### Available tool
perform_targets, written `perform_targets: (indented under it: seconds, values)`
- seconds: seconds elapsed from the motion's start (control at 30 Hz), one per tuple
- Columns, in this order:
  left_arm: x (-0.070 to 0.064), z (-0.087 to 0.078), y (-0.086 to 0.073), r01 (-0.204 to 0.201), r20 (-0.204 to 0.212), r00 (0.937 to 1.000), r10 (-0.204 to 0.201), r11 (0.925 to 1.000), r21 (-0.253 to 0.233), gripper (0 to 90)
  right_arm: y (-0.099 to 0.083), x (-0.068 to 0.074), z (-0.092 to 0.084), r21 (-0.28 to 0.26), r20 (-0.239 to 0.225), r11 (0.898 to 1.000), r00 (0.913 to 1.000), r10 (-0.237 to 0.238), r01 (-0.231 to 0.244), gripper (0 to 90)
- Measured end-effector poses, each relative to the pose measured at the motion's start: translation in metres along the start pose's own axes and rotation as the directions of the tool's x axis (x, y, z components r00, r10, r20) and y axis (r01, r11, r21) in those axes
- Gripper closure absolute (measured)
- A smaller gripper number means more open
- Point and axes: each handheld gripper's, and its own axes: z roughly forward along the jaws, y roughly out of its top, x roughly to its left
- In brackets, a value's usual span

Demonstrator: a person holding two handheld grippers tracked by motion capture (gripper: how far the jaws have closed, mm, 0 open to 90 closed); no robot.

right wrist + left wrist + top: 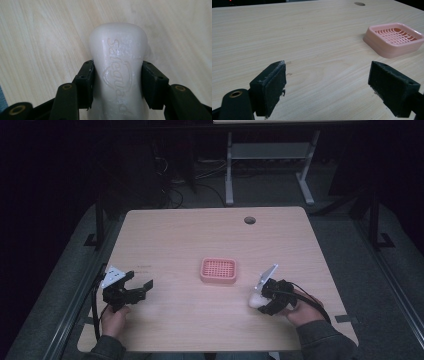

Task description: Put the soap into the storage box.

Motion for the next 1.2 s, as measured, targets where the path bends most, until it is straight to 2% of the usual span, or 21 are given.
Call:
perform_targets:
  seconds: [0.3, 0.37, 0.63, 0.77, 1.1, 1.2]
  values:
    - [0.000, 0.000, 0.001, -0.003, -0.004, 1.0000, 0.003, 1.0000, 0.006, 14.0, 0.026, -0.005, -0.017, -0.017, 0.003, 0.998, 0.9985, -0.055, 0.055, 48.6]
    - [0.000, 0.001, 0.000, -0.005, -0.001, 1.0000, 0.005, 1.0000, 0.006, 14.0, 0.030, -0.007, -0.019, -0.023, -0.015, 0.998, 0.9981, -0.059, 0.059, 48.7]
    - [-0.001, 0.001, 0.001, -0.002, -0.003, 1.0000, 0.002, 1.0000, 0.000, 14.1, 0.044, -0.018, -0.018, -0.032, -0.052, 0.997, 0.9961, -0.071, 0.069, 48.7]
    - [-0.001, 0.001, 0.001, -0.006, -0.007, 1.0000, 0.006, 1.0000, 0.002, 14.1, 0.053, -0.022, -0.018, -0.041, -0.050, 0.995, 0.9946, -0.091, 0.089, 48.7]
    - [-0.003, 0.003, 0.001, -0.005, -0.002, 1.0000, 0.005, 0.9998, 0.017, 14.1, 0.066, -0.031, -0.022, -0.064, -0.061, 0.994, 0.9937, -0.094, 0.090, 48.7]
    - [-0.003, 0.003, 0.001, -0.019, -0.004, 0.9998, 0.019, 0.9997, 0.016, 14.1, 0.072, -0.031, -0.024, -0.081, -0.066, 0.992, 0.9924, -0.103, 0.098, 48.7]
